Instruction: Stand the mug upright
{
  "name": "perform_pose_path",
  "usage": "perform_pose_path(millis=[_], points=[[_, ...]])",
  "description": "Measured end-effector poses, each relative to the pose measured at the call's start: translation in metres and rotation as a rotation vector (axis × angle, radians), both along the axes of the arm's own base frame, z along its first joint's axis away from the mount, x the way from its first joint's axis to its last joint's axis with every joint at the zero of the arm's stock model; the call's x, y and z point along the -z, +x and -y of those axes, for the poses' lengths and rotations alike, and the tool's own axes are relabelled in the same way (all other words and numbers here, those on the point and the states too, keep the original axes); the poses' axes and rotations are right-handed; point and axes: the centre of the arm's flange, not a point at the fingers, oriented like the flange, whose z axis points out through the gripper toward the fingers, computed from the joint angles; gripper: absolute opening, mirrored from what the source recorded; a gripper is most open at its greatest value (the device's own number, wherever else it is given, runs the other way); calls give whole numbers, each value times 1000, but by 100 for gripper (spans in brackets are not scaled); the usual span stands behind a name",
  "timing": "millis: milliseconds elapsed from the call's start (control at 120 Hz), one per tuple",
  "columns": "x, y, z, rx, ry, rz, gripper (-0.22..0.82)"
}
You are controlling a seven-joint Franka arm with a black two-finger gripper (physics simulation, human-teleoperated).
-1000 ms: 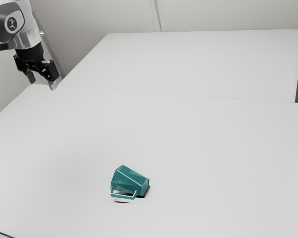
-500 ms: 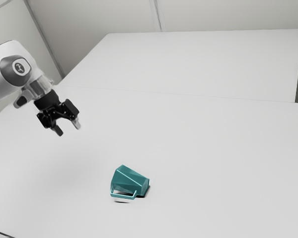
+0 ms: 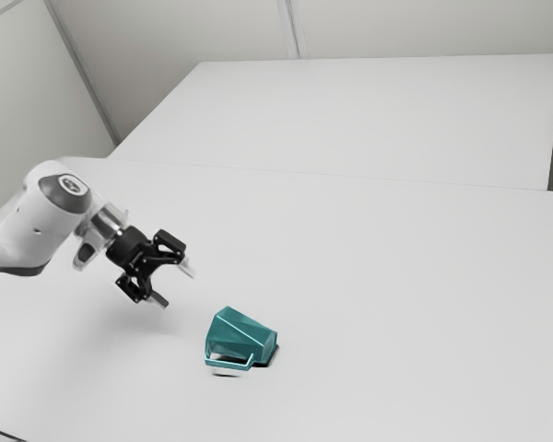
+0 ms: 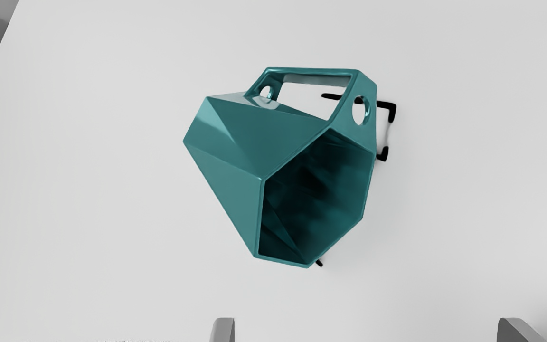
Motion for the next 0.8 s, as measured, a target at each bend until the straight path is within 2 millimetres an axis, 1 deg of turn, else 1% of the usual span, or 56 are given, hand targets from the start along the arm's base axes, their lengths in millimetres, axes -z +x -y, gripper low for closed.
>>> perform_pose_path(millis=[75, 133, 200, 333, 392, 467, 567, 600, 733, 800], points=[[11, -1, 11, -28, -36, -11, 60], [18, -2, 25, -31, -58, -18, 60], [25, -3, 49, -14, -81, -29, 60], [30, -1, 104, 61, -102, -34, 60], [33, -1, 123, 85, -108, -38, 60], [37, -2, 133, 85, -117, -41, 60], [40, -3, 130, 60, -120, -41, 60], [40, -2, 128, 55, -118, -38, 55], [36, -1, 126, 51, -105, -23, 20], [35, 0, 126, 53, -100, -18, 7]])
